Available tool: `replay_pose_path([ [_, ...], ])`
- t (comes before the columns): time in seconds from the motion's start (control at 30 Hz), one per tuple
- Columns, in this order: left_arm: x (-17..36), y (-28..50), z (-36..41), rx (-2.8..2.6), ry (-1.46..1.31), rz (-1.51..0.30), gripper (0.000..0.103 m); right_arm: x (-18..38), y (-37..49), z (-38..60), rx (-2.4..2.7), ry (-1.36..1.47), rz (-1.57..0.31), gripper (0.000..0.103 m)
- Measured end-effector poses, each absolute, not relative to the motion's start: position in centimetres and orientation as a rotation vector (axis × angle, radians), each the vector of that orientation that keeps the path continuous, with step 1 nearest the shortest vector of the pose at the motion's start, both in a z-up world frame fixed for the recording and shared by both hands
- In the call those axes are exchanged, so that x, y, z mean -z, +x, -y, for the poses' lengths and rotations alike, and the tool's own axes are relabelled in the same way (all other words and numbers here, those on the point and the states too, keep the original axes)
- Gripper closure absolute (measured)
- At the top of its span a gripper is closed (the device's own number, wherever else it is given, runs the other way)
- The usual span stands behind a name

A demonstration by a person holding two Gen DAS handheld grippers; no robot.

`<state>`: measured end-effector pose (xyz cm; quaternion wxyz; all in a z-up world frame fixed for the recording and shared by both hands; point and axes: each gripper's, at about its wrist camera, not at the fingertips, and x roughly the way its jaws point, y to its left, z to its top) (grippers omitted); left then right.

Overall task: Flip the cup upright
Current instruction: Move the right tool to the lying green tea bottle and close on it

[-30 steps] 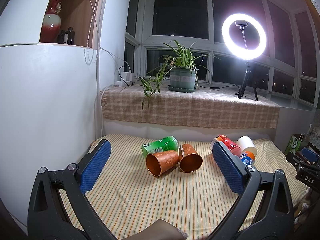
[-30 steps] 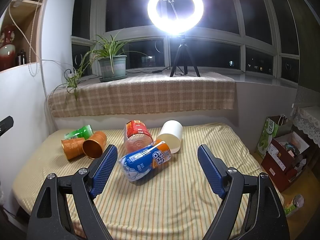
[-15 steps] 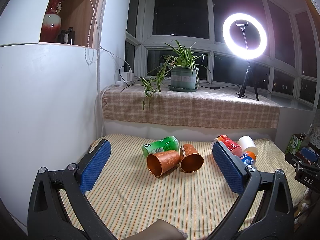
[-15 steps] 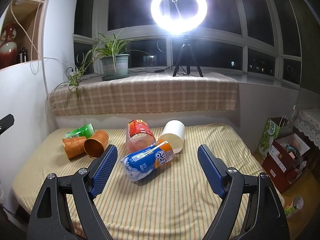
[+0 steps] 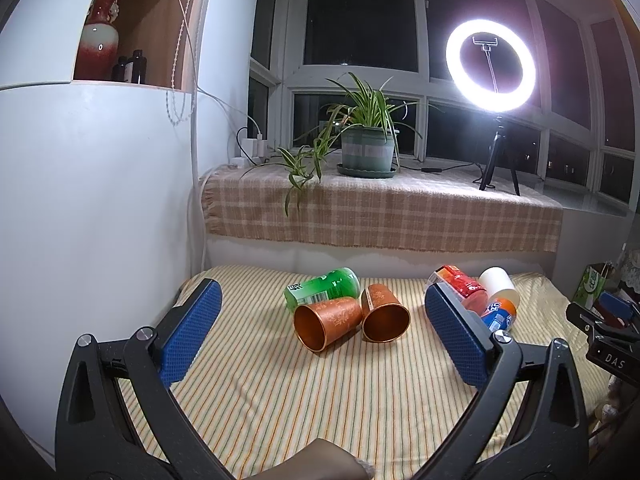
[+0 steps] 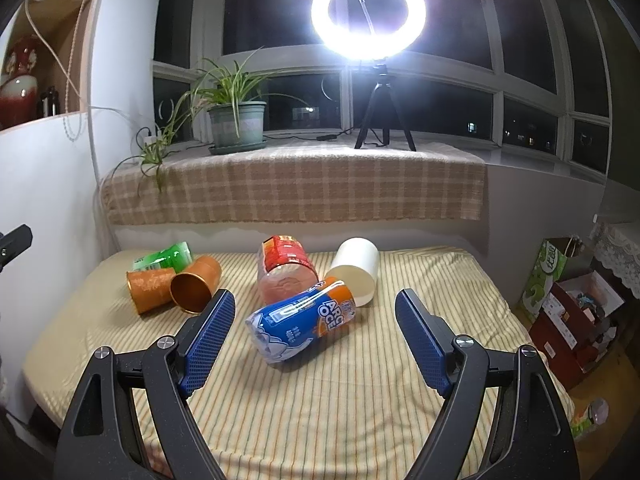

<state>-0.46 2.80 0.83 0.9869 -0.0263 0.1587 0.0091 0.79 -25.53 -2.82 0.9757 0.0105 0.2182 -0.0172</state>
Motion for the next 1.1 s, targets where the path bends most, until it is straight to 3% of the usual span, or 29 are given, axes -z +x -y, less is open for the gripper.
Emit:
replay_pose_path([
  [0.63,1.5,2.1,-5.5,-0.080,-0.044,-0.407,0.000,2.6,8.5,20.8,-0.276,-0.138,-0.445,0.021],
  [1.1,4.5,3.2,-9.0,-0.146,-0.045,-0.471,0.000,3.8,19.0,12.3,-0.711,-0.524,-0.595,0.021],
])
